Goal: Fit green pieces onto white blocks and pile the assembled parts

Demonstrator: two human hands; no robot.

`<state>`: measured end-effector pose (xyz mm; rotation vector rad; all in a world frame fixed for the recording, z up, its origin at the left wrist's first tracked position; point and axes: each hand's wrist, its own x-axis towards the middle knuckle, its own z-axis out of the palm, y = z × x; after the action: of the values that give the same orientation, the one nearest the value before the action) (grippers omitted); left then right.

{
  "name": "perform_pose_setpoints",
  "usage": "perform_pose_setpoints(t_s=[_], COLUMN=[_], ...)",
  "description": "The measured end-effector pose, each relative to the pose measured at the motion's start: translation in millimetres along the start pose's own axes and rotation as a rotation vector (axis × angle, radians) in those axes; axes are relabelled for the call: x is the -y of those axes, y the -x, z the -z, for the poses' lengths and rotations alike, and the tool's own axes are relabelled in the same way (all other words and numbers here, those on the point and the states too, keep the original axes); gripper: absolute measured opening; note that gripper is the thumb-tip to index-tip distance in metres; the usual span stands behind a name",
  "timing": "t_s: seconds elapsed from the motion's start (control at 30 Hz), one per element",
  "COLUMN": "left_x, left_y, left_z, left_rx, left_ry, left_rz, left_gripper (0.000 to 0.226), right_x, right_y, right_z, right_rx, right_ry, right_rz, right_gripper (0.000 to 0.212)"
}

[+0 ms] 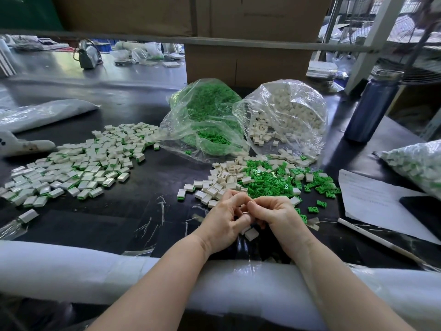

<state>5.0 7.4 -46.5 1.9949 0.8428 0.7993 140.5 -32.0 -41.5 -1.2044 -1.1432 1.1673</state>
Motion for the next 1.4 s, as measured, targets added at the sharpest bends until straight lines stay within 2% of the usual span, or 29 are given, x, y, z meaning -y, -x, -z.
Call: perform_pose_setpoints(t_s=[0.3, 0.97, 1.1, 1.17, 1.3, 1.4], left_x=[0.2, 0.0, -1.5, -1.5, 1.3, 2.3], left_y=[-0.7, -0.1, -0.1, -0.9, -2.7, -3.0], left_z=[1.0, 0.7, 1.0, 1.4, 2.0, 2.3], left_rx=[-0.015, 0.01, -0.027, -0.049, -0.096, -0.098], left_ry=[0.035, 0.016, 0.091, 0.127, 0.091, 0.085], left_rz=[0.004, 0.034, 0.029, 0.056, 0.095, 0.104], left_gripper=[0.012, 0.014, 0.01, 0.008, 0.016, 0.017], right_x=[1.1, -1.0, 0.5, 0.9, 0.8, -0.2], right_y=[0.9, -0.6, 0.0, -0.2, -2.0, -1.8], right_z=[-0.2, 0.7, -2.0, -3.0, 2.1, 3.0], right_rx=[0.05, 0.012, 0.022, -0.015, -0.198, -0.245], right_ry=[-0.045, -0.031, 0.006, 0.017, 0.13, 0.297], right_rz=[-0.021, -0.011, 0.022, 0.044, 0.132, 0.229], right_gripper=[0.019, 0.017, 0.029, 0.034, 0.005, 0.012])
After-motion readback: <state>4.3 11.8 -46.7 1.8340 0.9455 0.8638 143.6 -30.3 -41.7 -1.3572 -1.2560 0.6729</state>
